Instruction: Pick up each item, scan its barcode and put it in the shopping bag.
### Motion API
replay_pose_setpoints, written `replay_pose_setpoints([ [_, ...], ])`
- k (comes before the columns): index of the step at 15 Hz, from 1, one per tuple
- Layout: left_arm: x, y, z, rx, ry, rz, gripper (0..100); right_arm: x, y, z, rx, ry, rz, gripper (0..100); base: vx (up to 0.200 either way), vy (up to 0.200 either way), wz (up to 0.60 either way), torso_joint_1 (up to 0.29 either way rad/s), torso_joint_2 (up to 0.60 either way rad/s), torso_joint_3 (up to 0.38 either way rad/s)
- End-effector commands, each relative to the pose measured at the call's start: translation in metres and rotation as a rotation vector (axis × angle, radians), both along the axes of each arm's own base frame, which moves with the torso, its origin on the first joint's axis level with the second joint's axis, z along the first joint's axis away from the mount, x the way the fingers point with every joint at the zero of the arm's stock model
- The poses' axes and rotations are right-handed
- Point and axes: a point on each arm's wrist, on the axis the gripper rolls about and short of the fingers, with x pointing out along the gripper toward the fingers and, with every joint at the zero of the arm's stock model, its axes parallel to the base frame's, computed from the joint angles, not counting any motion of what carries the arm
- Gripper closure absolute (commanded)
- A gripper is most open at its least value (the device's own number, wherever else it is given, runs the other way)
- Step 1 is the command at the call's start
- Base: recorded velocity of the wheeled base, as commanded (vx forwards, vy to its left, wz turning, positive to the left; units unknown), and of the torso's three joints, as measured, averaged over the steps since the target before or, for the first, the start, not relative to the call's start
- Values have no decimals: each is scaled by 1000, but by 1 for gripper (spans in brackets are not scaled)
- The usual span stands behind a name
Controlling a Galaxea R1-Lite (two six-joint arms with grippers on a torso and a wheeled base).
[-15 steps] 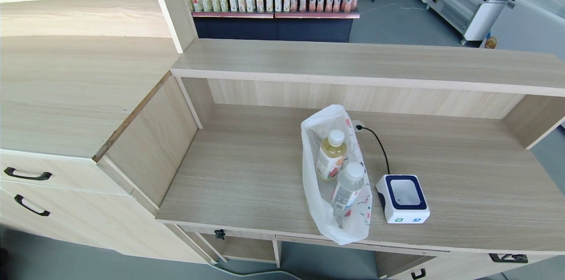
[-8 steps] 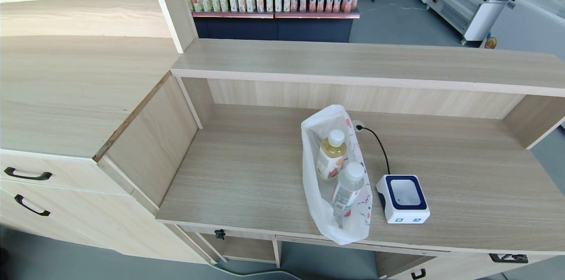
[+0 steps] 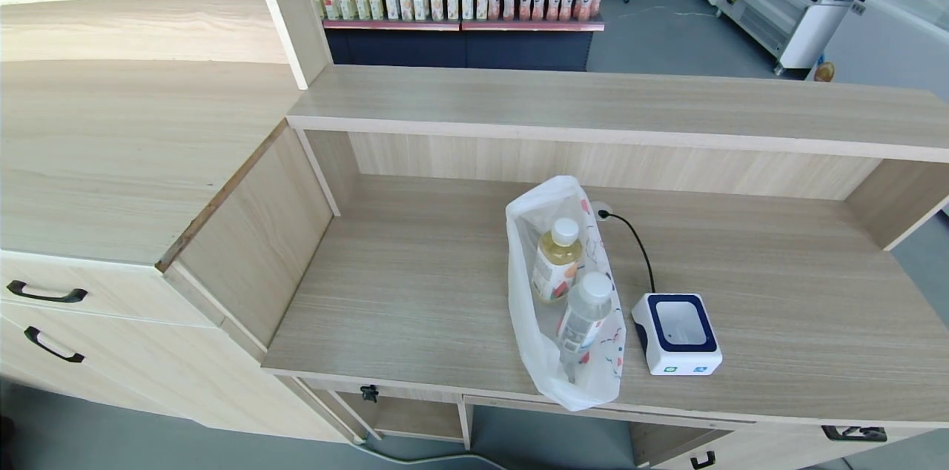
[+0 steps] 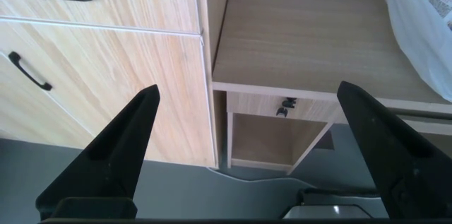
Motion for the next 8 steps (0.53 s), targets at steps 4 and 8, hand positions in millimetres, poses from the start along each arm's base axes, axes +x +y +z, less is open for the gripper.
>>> replay_pose_setpoints([
  [4, 0, 0, 0, 0, 3, 0, 0, 0, 0, 0, -2, 5, 1, 0, 0, 0, 0, 0, 0, 0],
  [8, 0, 0, 0, 5, 0, 0, 0, 0, 0, 0, -2, 5, 1, 0, 0, -200, 0, 1, 0, 2],
])
